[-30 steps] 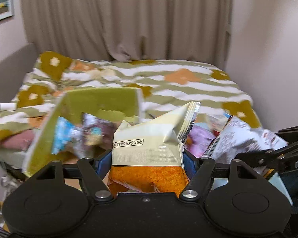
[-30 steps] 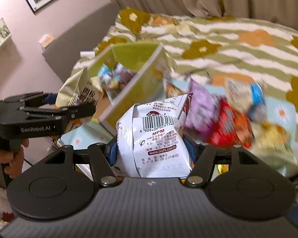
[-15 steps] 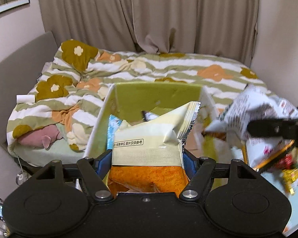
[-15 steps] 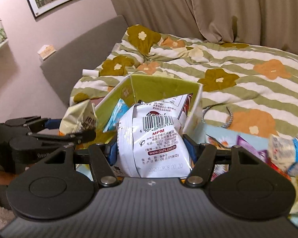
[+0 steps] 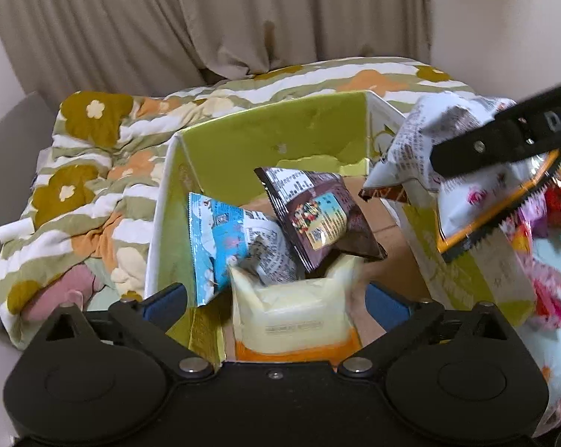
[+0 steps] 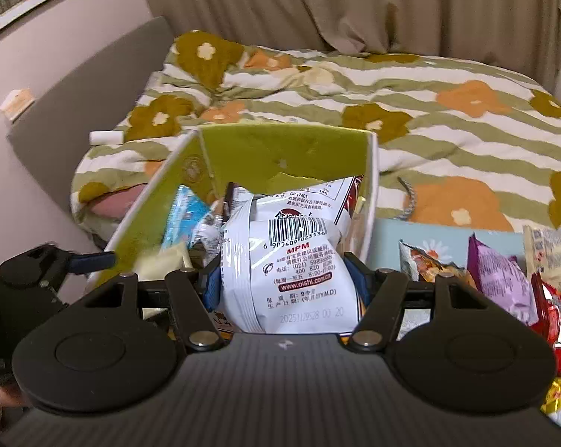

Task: Organize snacks
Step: 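Carry both bags into the yellow box and open both tools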

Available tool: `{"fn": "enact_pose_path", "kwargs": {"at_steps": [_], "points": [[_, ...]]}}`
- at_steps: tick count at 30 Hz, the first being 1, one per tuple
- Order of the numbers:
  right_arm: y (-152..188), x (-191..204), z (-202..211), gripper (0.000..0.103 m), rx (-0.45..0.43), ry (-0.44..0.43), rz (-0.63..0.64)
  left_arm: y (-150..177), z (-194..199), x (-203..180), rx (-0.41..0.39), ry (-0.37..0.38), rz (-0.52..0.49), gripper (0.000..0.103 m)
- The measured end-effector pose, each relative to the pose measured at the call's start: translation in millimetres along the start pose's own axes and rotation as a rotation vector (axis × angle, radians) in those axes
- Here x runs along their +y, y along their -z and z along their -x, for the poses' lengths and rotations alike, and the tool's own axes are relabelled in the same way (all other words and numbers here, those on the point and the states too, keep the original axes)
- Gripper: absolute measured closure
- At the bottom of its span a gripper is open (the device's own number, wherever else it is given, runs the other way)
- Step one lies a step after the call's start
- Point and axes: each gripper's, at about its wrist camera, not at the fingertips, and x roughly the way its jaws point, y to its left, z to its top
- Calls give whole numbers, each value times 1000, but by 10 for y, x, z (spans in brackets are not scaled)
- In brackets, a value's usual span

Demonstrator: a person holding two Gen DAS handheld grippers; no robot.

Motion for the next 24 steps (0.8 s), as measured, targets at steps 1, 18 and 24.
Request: {"fn": "enact_pose_path", "kwargs": {"at_steps": [1,18,24], "points": [[9,4,-9,25,0,10,-3,21,-7,14,6,1,-4,0],[85,252,-102,24,-33,9,58,43,307,368,-24,-40,187,0],[125,341,-223,13,-62,119,161,28,252,379,-16,-47,217,0]]}}
